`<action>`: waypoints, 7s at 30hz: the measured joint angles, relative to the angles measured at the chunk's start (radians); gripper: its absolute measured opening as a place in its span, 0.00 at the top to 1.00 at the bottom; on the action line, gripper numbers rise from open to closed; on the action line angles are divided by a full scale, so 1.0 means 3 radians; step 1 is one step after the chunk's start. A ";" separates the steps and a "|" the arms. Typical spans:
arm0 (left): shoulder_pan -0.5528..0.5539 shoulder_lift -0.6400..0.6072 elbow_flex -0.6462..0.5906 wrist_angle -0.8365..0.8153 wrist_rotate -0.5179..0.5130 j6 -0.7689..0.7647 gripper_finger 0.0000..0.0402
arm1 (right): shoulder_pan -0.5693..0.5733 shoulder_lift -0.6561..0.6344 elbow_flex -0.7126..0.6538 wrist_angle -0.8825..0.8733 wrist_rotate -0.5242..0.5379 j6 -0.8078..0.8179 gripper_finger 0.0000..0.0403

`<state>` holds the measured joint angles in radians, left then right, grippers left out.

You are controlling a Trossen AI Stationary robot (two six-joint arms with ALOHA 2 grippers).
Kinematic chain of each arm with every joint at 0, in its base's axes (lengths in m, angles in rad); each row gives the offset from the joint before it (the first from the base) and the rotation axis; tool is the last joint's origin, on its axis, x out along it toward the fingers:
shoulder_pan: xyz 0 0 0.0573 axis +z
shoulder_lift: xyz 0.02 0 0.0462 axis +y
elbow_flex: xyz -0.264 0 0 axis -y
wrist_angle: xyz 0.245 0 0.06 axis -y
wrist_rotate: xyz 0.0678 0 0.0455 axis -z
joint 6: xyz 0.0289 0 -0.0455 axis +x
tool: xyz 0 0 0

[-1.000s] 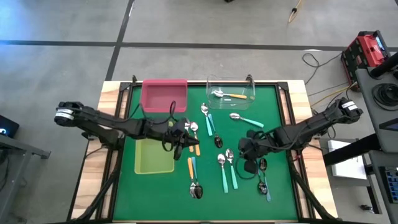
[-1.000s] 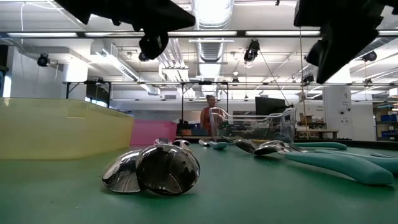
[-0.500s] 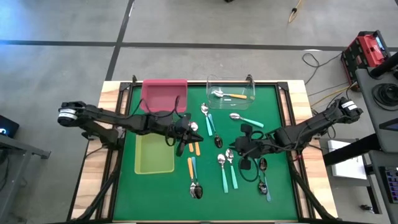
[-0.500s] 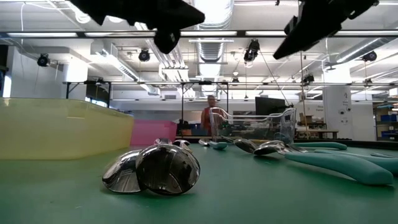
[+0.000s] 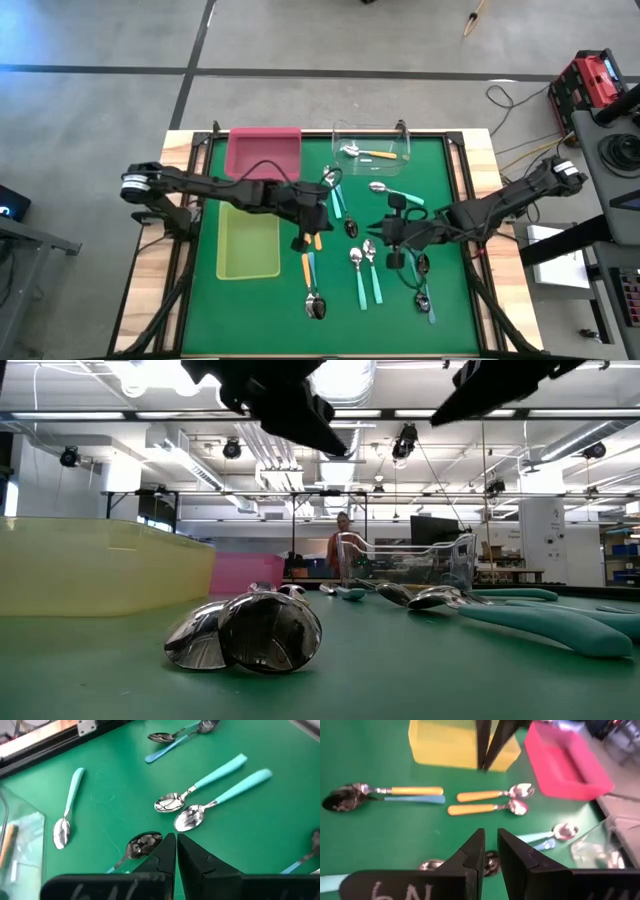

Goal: Sort silverware by color (type)
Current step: Put the blue spoon into the yellow bin

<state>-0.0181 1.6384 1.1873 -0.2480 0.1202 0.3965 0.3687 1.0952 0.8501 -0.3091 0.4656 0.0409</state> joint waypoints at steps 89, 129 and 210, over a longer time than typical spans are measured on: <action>0.0690 0.2101 0.1840 -0.1265 0.0255 0.1664 0.47 | -0.0009 -0.0854 -0.0270 0.0200 0.0026 -0.0760 0.89; 0.0708 0.1649 0.1972 -0.1492 0.0296 0.0559 1.00 | -0.0009 -0.0854 -0.0270 0.0196 0.0027 -0.0781 0.89; -0.0802 -0.1996 -0.1895 -0.1956 -0.1541 -0.6522 1.00 | -0.0381 -0.0783 -0.0270 0.0651 0.0459 -0.1138 0.89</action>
<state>-0.2588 1.0395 0.6189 -0.8346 -0.3420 -1.5601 0.2543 0.8604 0.7692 -0.1139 0.6033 -0.3004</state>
